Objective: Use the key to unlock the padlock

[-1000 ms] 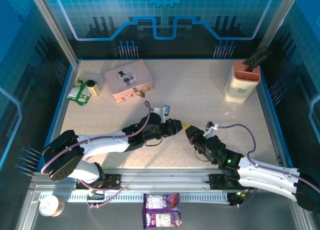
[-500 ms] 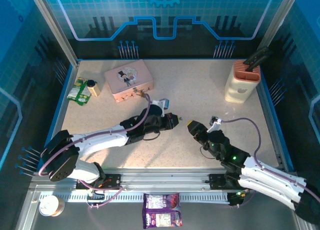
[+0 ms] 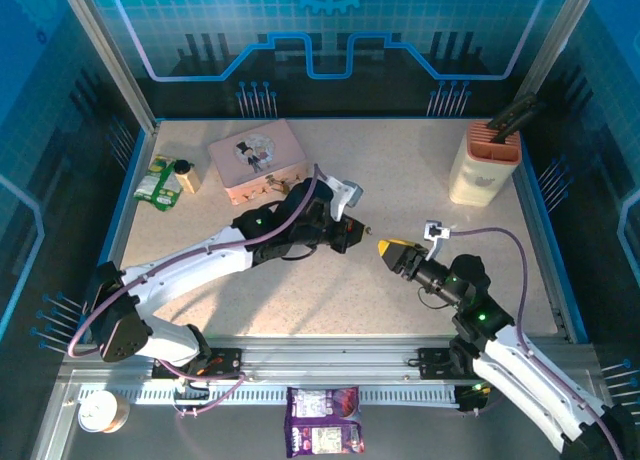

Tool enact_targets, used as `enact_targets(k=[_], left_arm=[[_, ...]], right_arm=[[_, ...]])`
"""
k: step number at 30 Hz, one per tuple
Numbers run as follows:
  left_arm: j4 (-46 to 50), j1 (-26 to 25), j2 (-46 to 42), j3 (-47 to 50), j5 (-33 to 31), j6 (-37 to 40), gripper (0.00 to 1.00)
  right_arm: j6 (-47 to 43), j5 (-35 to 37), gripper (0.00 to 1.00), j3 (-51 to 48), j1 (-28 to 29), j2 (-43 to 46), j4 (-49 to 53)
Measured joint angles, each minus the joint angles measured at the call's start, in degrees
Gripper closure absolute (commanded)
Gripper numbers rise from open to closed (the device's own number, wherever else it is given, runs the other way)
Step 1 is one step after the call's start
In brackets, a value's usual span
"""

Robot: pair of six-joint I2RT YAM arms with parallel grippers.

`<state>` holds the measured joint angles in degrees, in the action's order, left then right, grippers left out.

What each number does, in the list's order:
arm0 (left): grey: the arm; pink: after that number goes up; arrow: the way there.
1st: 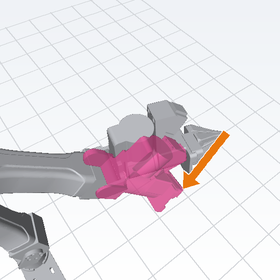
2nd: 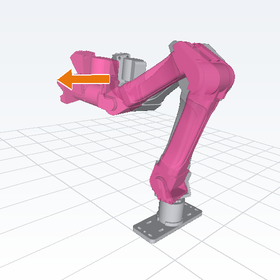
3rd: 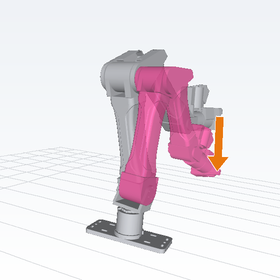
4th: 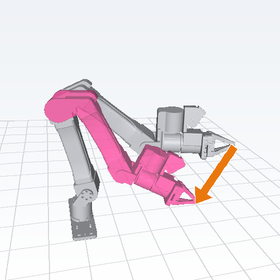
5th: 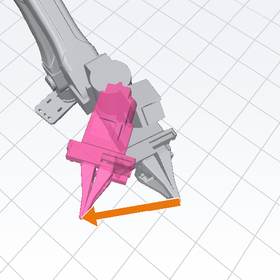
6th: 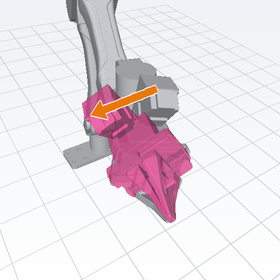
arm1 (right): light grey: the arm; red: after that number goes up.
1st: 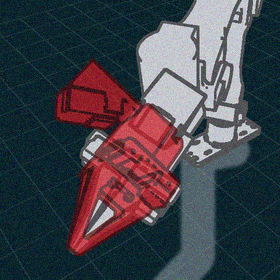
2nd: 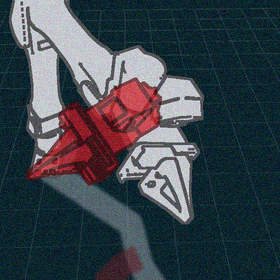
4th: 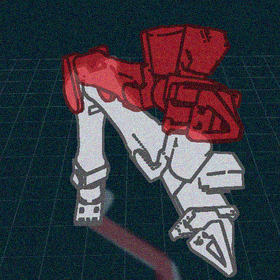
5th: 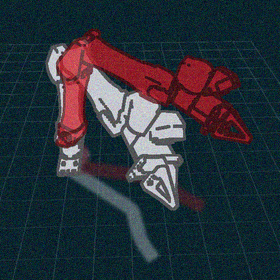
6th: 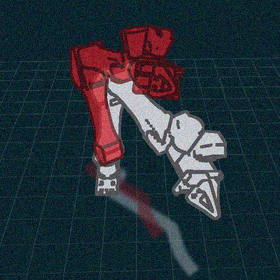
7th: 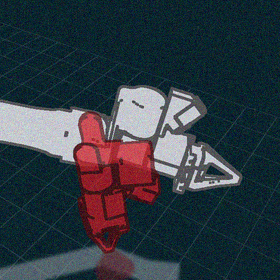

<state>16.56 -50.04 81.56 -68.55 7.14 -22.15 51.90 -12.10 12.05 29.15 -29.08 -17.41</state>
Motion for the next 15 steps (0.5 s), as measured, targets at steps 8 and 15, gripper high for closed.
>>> enact_targets(k=[8, 15], left_arm=[[1.40, 0.00, -0.09, 0.13, 6.45, 4.42, 1.00], [1.42, 0.00, -2.16, 1.29, 9.62, 5.68, 1.00]], right_arm=[[-0.57, -11.50, 0.63, 0.02, -0.35, -8.33, -12.35], [-1.22, -16.09, 0.71, 0.02, -0.35, -8.79, -17.22]])
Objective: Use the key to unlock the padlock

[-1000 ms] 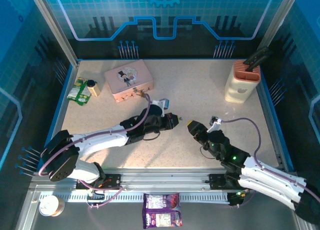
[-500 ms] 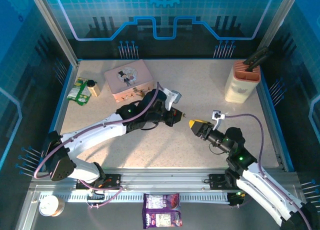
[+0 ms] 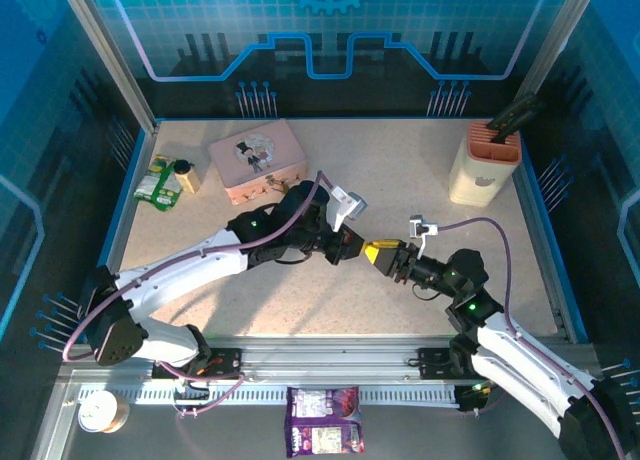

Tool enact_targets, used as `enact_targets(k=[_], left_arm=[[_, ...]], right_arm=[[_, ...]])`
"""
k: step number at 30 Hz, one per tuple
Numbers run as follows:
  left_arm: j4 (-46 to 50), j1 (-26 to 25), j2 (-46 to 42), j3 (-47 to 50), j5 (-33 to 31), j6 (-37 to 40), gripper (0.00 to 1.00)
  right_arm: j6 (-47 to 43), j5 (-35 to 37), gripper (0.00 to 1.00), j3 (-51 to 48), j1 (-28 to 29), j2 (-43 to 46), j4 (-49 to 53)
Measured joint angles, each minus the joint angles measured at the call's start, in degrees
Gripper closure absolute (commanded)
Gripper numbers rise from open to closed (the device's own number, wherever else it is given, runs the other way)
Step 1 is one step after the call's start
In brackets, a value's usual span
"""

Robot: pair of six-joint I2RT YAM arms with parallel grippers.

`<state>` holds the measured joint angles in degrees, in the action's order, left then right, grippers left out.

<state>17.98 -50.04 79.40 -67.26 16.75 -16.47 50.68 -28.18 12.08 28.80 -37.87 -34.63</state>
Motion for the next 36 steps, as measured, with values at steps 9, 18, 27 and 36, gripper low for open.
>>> enact_targets(k=[9, 18, 27, 36], left_arm=[[0.92, 0.00, -0.92, 0.02, 1.79, 0.22, 1.00], [1.31, 0.00, -2.01, 0.42, 2.58, 0.44, 1.00], [1.95, 0.00, -2.01, 0.42, -0.52, 1.27, 0.68], [-2.03, 3.72, -5.49, 6.69, -10.62, -3.87, 0.31]], right_arm=[[-2.54, -1.40, 0.87, 0.02, -0.35, 1.79, 2.23], [-3.65, -2.32, 1.00, 0.61, -0.37, 3.02, 4.17], [-5.07, 0.55, 1.00, 3.78, -0.37, 4.31, 12.46], [-7.34, 14.99, 1.00, 9.64, 0.39, 8.24, 34.53]])
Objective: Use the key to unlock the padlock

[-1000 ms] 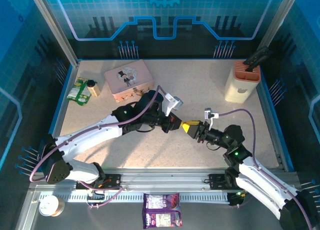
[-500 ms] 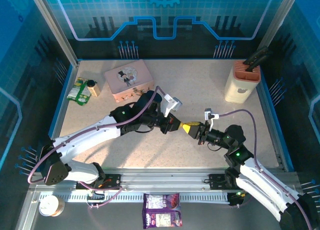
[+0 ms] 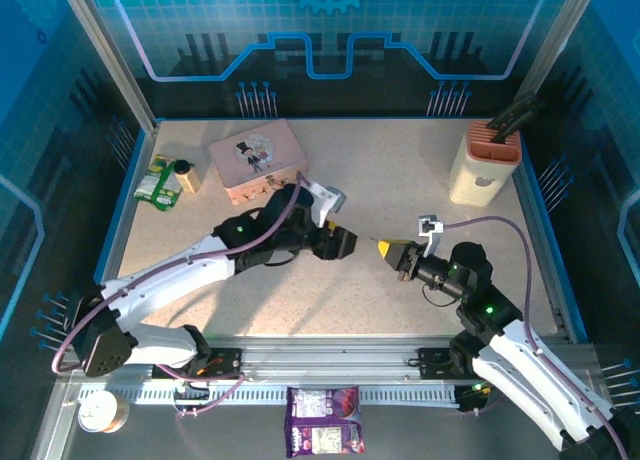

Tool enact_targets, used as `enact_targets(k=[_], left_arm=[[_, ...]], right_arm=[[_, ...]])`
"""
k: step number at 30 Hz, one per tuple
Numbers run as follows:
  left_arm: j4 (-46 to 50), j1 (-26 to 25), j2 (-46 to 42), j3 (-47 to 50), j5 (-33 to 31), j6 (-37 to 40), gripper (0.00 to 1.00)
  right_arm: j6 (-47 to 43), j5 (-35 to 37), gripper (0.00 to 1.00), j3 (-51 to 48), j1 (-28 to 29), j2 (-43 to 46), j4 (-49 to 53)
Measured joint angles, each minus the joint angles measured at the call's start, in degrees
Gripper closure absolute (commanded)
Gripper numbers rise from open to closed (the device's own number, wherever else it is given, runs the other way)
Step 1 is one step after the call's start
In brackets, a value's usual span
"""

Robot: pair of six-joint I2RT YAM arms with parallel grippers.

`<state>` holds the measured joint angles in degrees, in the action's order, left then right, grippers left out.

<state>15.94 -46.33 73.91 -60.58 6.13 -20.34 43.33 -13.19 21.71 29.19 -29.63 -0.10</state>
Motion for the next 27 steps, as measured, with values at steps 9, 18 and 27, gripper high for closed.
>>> enact_targets(k=[9, 18, 27], left_arm=[[-2.29, 14.51, -3.52, 6.08, -6.36, -11.32, 0.24], [2.29, 18.43, -4.20, 6.03, -15.41, -17.57, 0.21], [3.21, 19.52, 8.31, 1.97, -20.87, -22.25, 0.21]], right_arm=[[-0.61, 11.21, 1.00, 3.21, 2.21, 0.35, 16.22], [-1.22, 14.32, 1.00, 3.39, 3.56, 0.04, 22.18], [-1.62, 14.27, 1.00, 5.66, 4.94, 1.92, 25.88]])
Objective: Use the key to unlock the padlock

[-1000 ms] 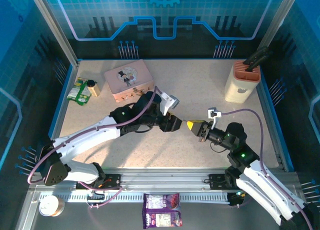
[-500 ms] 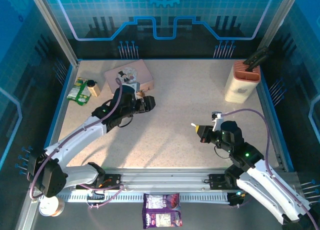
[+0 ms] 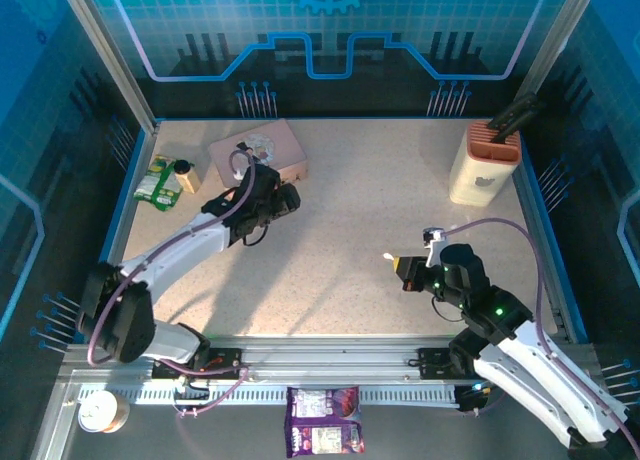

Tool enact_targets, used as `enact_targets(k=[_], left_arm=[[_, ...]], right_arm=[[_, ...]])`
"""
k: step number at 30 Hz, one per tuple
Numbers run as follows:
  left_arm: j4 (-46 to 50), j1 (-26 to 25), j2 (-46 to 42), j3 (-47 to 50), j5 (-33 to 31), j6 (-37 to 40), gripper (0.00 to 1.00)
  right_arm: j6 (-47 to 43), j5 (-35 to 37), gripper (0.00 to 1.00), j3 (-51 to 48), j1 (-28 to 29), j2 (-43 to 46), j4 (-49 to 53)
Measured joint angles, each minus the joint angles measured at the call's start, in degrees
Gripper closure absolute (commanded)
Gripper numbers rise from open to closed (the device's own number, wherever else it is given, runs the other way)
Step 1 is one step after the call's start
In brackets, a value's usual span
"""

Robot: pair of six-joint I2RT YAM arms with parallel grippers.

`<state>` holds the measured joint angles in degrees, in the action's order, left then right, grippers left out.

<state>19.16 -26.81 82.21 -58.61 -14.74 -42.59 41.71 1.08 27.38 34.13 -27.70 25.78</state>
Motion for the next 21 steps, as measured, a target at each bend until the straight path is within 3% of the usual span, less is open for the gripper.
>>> enact_targets(k=[6, 21], left_arm=[[-4.63, 1.73, 8.94, -0.55, -1.51, -3.80, 0.23], [-28.41, 4.17, 25.24, 0.35, -4.87, -16.11, 0.31]], right_arm=[[0.07, -0.22, 1.00, -0.07, 0.35, 3.30, 0.33], [0.17, -3.23, 1.00, -2.14, 0.37, 3.61, -1.22]])
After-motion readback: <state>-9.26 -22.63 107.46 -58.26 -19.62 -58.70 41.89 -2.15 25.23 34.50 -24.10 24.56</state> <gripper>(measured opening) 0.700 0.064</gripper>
